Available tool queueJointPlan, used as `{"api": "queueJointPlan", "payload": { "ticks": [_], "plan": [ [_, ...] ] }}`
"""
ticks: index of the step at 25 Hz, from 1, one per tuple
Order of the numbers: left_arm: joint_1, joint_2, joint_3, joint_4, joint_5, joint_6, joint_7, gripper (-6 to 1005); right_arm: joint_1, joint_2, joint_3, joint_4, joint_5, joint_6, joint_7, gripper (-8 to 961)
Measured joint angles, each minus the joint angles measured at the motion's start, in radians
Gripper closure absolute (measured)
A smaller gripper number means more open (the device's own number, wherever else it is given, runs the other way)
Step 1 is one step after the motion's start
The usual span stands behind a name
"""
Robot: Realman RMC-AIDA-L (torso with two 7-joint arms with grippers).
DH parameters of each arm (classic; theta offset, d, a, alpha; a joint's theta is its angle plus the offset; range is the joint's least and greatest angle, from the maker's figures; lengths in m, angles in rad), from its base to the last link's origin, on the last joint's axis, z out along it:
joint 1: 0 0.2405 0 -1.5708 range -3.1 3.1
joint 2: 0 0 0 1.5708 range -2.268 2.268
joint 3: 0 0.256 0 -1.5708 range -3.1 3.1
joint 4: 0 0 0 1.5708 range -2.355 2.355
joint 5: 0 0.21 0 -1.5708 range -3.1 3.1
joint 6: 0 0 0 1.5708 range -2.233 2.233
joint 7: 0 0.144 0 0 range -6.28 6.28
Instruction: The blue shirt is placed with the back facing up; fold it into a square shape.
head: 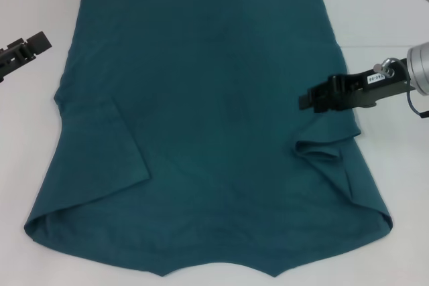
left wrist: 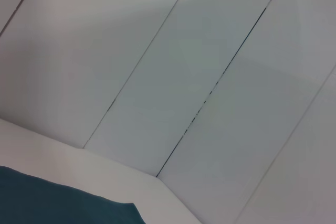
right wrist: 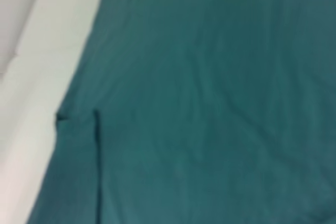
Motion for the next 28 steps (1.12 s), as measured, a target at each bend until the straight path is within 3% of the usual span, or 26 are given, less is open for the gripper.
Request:
{"api": "queueJointPlan", "payload": {
  "ticks": [8,12,17,23,28],
  "plan": [
    [0.002,0.013,-0.008,0.000,0.010,0.002,-0.037,113,-0.050,-0.035,0.034,-0.015,0.051,-0.042,-0.083,399],
    [0.016,0.036,-0.008,0.003,0.033,0.011,-0.160,113,-0.082,-0.050,0.058,-0.013,0.049,-0.081,-0.111,295],
    [0.002,0.082,-0.015,0.032,0.258,0.109,-0.410,112,-0.111,-0.062,0.069,-0.019,0.003,-0.122,-0.058,193],
    [-0.024,0.103,-0.065,0.048,0.471,0.209,-0.549,112,-0.132,-0.062,0.113,-0.041,0.037,-0.159,-0.076,47],
    [-0.025,0.106,-0.084,0.049,0.576,0.213,-0.594,112,-0.142,-0.057,0.121,-0.042,0.082,-0.189,-0.105,102]
  ]
}}
